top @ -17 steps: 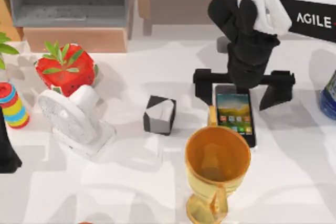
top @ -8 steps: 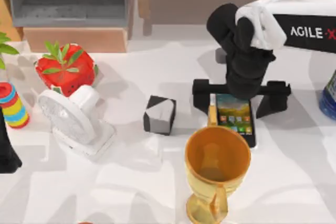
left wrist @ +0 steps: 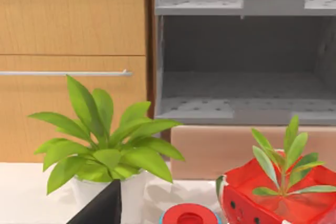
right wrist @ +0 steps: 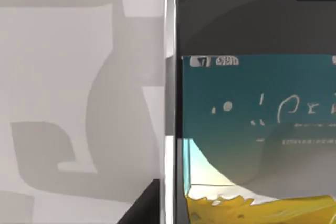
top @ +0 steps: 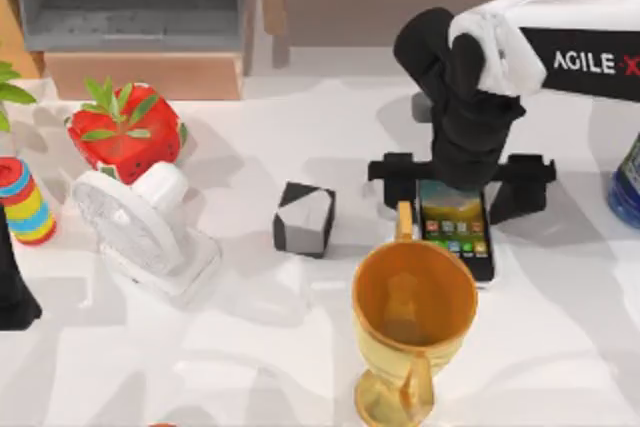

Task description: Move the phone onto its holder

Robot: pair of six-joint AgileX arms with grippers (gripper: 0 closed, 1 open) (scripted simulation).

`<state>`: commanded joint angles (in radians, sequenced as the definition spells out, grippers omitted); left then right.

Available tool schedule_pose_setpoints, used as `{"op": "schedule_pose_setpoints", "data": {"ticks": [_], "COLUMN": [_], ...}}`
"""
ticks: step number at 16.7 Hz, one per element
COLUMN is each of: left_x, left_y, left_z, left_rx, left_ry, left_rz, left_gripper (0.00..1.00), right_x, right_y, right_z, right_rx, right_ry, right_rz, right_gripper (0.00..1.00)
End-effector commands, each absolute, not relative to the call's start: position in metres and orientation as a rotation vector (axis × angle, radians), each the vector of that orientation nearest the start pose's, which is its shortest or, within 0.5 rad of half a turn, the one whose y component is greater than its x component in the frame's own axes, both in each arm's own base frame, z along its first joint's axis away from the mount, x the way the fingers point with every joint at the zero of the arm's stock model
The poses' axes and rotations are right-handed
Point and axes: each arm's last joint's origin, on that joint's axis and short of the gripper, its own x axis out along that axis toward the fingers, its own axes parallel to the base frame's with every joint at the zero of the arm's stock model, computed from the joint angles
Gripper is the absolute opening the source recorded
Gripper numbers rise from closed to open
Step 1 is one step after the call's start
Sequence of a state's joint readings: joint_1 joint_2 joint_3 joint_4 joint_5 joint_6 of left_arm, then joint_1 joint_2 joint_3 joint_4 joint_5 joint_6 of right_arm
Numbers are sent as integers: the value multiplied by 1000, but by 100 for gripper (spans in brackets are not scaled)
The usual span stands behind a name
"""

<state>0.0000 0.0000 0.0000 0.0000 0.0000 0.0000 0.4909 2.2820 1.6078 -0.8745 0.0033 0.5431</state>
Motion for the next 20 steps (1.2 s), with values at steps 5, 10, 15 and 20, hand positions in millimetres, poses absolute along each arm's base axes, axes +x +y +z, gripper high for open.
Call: {"op": "schedule_pose_setpoints", "data": {"ticks": [5,10,15,20], "left_x": [106,106,106,106], "left_y": [-1,-1,-1,-1], "left_z": [160,160,160,160], "left_rx": [0,0,0,0], "left_ry": [0,0,0,0], "left_rz": [0,0,0,0], "left_gripper": [100,100,100,100], "right_x": [376,376,376,376], "right_y": [206,206,203,203], "right_z": [95,95,116,130], "right_rx": [42,42,30,28], "right_ry": [1552,1552,1519,1522], "right_rz": [-24,-24,-31,-32], "right_gripper": [2,0,0,0]}}
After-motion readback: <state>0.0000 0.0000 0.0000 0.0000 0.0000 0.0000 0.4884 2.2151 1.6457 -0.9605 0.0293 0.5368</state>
